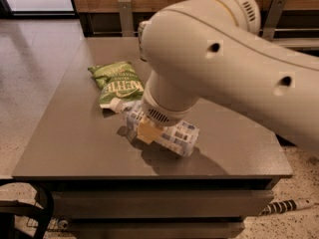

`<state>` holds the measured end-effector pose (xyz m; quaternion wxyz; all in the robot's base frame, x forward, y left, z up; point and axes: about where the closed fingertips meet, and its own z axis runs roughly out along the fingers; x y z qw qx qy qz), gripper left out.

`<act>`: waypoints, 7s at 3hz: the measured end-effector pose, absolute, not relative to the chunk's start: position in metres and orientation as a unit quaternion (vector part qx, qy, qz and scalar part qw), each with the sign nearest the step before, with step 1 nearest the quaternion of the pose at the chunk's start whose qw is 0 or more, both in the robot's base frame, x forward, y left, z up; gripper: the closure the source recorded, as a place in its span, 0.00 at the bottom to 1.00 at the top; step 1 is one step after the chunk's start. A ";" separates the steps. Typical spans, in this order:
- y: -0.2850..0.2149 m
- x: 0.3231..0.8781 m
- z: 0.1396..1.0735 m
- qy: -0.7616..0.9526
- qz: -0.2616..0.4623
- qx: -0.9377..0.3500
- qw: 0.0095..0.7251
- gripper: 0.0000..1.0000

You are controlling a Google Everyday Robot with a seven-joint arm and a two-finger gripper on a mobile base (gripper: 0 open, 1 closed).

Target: Place blue plastic bottle upright

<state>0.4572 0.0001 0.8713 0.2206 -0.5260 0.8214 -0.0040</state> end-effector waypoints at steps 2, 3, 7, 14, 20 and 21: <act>-0.053 0.492 0.913 0.814 0.055 -0.448 0.366 1.00; -0.085 0.514 0.927 0.792 0.077 -0.402 0.454 1.00; -0.072 0.520 1.005 0.601 0.125 -0.428 0.663 1.00; -0.012 0.492 0.969 0.593 0.211 -0.319 0.709 1.00; -0.017 0.458 0.900 0.609 0.212 -0.224 0.731 1.00; -0.017 0.458 0.900 0.609 0.212 -0.224 0.731 0.75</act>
Offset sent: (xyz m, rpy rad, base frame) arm 0.0583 -0.0847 0.0754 0.4517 -0.3399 -0.0398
